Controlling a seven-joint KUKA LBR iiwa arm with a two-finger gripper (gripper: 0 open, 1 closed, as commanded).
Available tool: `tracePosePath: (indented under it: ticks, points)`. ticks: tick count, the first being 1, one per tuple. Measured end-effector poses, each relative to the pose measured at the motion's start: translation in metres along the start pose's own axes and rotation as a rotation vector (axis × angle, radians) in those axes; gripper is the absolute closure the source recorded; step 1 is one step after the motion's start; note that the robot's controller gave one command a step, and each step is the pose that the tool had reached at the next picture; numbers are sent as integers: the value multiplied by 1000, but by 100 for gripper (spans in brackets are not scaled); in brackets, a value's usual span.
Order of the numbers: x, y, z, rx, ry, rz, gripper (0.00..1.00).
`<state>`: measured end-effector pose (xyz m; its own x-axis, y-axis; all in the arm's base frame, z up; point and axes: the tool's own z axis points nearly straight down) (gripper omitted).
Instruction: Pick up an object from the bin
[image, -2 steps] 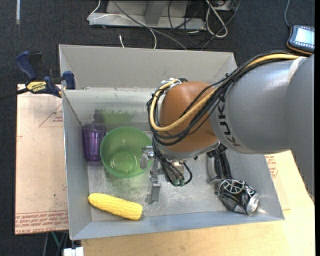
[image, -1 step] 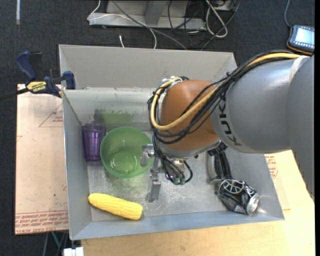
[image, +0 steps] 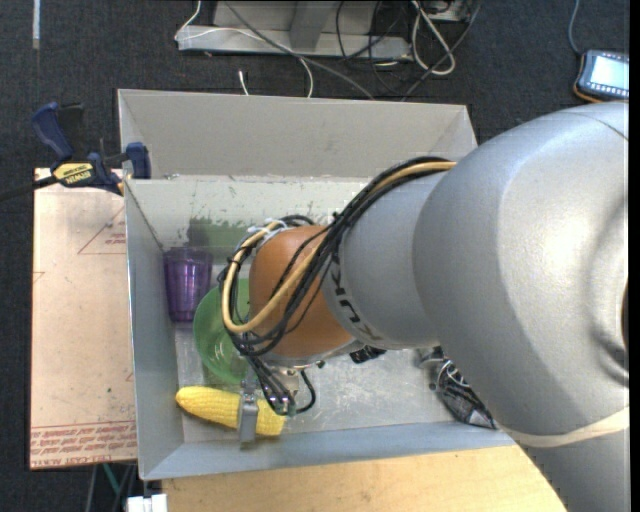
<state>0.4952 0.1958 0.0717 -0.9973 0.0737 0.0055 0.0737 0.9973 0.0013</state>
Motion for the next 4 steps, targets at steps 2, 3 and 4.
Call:
tracePosePath:
  ticks: [2, 3, 4]
  points:
    - [7, -1, -27, -1, -2, 94, 0]
    - [9, 0, 1, -8, -20, 182, 0]
    - [10, 1, 1, -5, -14, 132, 100]
